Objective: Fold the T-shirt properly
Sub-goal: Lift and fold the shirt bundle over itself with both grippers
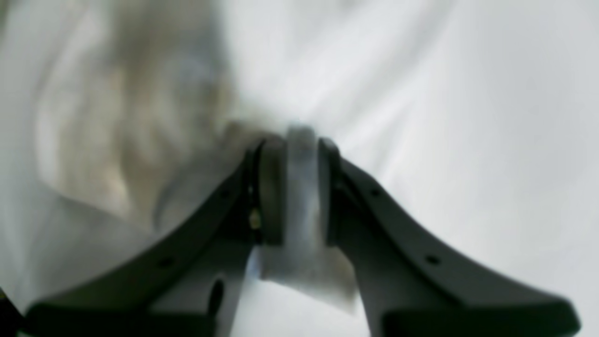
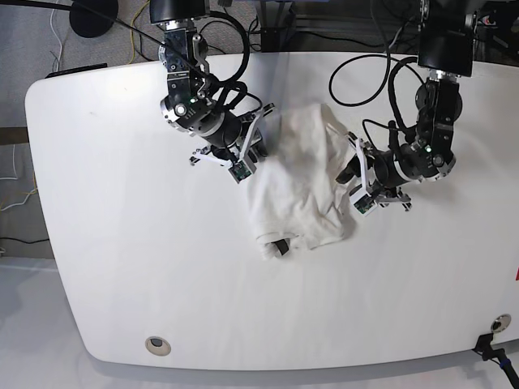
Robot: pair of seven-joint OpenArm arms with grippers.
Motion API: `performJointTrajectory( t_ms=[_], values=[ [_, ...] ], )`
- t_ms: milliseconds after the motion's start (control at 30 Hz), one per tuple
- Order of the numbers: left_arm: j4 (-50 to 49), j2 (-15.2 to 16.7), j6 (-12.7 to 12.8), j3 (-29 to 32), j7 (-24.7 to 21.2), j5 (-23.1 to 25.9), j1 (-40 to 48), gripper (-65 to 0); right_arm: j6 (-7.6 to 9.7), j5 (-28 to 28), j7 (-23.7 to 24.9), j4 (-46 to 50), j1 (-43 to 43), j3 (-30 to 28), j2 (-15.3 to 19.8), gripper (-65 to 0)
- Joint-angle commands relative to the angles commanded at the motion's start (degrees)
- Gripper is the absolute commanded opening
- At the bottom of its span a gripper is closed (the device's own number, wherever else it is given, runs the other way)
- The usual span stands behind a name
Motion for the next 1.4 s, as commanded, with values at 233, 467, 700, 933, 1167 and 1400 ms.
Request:
performJointTrajectory(
  t_ms=[233, 467, 700, 933, 1167, 1400],
  values=[
    [6.2, 0.4, 0.0, -1.8, 0.0, -0.1, 8.4, -45.4, 0.0, 0.0, -1.8, 1.8, -0.2, 0.0, -1.9, -54.3],
    [12.2, 0.6, 0.0, -3.3, 0.0, -0.2, 12.6, -45.4, 0.0, -0.4, -1.8, 1.2, 4.0, 0.0, -1.7, -53.9],
    [11.8, 4.0, 0.0, -6.5, 0.0, 0.1, 12.3, -45.4, 0.09, -0.4, -1.3, -6.6, 13.5, 0.0, -0.1, -54.2],
    [11.0, 8.5, 0.0, -6.0, 0.1, 0.2, 13.1, -45.4, 0.18, -0.5, 3.2, -16.0, 20.1, 0.0, 0.2, -53.9],
    [5.2, 9.0, 0.0, -2.9, 0.0, 0.2, 14.9, -45.4, 0.18, -0.5, 6.9, -22.9, 24.3, 0.0, 0.1, -53.9],
    [-1.4, 8.5, 0.0, -2.1, -0.1, 0.2, 10.5, -45.4, 0.09, -0.6, 13.4, -30.9, 25.8, 0.0, 2.3, -54.3]
  ],
)
